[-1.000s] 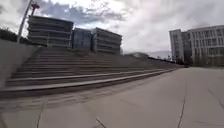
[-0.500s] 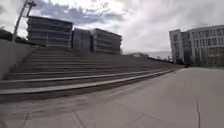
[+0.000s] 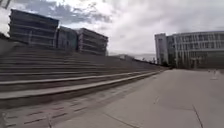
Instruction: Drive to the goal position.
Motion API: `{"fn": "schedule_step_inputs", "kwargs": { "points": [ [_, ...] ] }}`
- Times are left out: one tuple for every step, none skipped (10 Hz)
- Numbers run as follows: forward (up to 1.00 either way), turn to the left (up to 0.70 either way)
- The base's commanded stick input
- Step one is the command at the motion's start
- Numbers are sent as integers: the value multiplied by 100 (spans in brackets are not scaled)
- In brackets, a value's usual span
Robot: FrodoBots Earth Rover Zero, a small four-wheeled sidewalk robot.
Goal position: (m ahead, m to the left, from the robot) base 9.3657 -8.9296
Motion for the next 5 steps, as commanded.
{"fn": "schedule_step_inputs", "kwargs": {
  "points": [
    [70,-34],
    [70,-34],
    [70,-34],
    [70,-34],
    [70,-34]
  ]
}}
